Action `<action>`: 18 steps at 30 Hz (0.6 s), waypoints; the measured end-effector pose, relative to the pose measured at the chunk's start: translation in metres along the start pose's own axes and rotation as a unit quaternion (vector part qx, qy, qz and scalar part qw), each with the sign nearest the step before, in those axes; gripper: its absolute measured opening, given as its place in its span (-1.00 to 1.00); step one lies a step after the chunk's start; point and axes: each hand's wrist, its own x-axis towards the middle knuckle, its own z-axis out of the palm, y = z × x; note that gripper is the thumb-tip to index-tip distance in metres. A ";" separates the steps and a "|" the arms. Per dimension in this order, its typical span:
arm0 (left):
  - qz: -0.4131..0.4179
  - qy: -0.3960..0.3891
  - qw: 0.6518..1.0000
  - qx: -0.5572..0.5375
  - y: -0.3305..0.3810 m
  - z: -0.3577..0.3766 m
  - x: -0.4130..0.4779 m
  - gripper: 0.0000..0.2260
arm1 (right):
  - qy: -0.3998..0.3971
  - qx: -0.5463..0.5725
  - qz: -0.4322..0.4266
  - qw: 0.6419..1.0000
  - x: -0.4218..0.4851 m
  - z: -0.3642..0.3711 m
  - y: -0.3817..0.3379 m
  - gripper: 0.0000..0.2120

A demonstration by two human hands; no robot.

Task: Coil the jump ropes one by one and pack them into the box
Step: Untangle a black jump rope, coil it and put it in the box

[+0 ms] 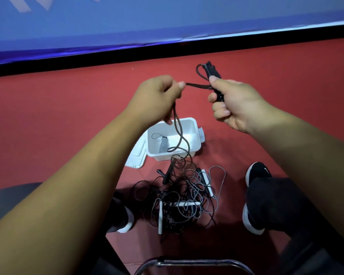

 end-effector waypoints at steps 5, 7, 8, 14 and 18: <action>0.021 -0.111 0.975 -0.192 0.005 -0.003 -0.006 -0.71 | 0.027 -0.027 -0.010 0.999 0.003 0.000 0.003 -0.79; 0.018 -0.171 0.962 -0.213 0.004 -0.007 -0.008 -0.76 | 0.038 -0.023 -0.015 0.999 0.003 0.000 0.000 -0.80; 0.027 -0.194 0.962 -0.190 0.003 -0.009 -0.008 -0.76 | 0.046 -0.020 -0.017 0.999 0.003 -0.002 -0.002 -0.81; 0.019 -0.258 0.964 0.066 -0.009 -0.016 -0.004 -0.79 | 0.015 0.011 -0.045 0.999 0.002 -0.004 -0.007 -0.78; -0.010 -0.230 0.948 0.219 -0.022 -0.009 -0.001 -0.82 | -0.092 0.005 -0.029 0.995 -0.010 0.005 -0.009 -0.74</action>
